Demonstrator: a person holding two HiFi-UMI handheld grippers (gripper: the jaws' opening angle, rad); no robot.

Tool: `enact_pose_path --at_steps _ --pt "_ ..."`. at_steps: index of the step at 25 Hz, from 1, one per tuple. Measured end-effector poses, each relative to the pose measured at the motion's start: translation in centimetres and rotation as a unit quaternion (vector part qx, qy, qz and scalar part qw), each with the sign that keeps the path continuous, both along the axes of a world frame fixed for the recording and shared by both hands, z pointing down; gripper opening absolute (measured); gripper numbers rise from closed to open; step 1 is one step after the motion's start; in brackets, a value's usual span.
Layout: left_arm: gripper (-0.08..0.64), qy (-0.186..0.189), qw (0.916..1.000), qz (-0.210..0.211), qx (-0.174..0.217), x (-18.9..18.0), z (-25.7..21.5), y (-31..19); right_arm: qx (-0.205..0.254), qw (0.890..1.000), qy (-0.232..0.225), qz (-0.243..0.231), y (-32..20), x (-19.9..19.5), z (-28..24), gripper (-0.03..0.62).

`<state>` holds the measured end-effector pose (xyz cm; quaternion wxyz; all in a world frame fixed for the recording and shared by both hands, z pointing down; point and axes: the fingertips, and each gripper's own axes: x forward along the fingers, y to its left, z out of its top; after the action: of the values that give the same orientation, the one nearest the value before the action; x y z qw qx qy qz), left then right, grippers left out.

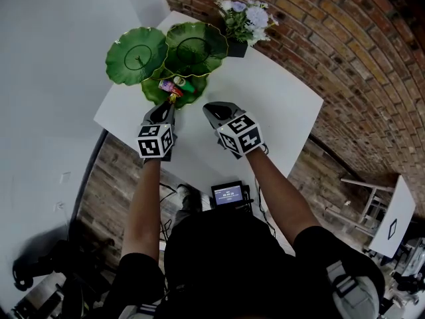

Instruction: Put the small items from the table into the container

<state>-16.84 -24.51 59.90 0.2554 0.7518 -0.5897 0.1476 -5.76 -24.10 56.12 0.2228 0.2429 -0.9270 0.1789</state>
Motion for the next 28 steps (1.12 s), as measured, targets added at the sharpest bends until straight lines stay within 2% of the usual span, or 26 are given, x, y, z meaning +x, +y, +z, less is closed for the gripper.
enact_pose_path --at_steps 3,12,17,19,28 --pt "0.089 0.002 1.0000 0.005 0.002 0.2 -0.4 0.0 0.000 1.000 0.000 0.000 0.1 0.1 0.0 0.021" --pt "0.089 0.016 0.9998 0.008 0.002 0.5 -1.2 1.3 -0.011 1.000 -0.005 0.005 0.5 -0.2 0.1 0.021" --pt "0.038 0.019 0.9998 0.000 0.011 0.4 -1.8 2.8 -0.014 1.000 -0.006 -0.004 1.3 -0.9 0.0 0.021" --pt "0.011 0.019 0.9997 0.006 0.009 0.6 -2.0 3.4 -0.016 1.000 -0.007 -0.008 1.6 -1.2 0.0 0.021" --pt "0.011 0.050 0.9972 0.051 0.021 2.3 -4.0 6.4 -0.027 0.999 -0.009 -0.029 4.0 -2.0 -0.2 0.020"
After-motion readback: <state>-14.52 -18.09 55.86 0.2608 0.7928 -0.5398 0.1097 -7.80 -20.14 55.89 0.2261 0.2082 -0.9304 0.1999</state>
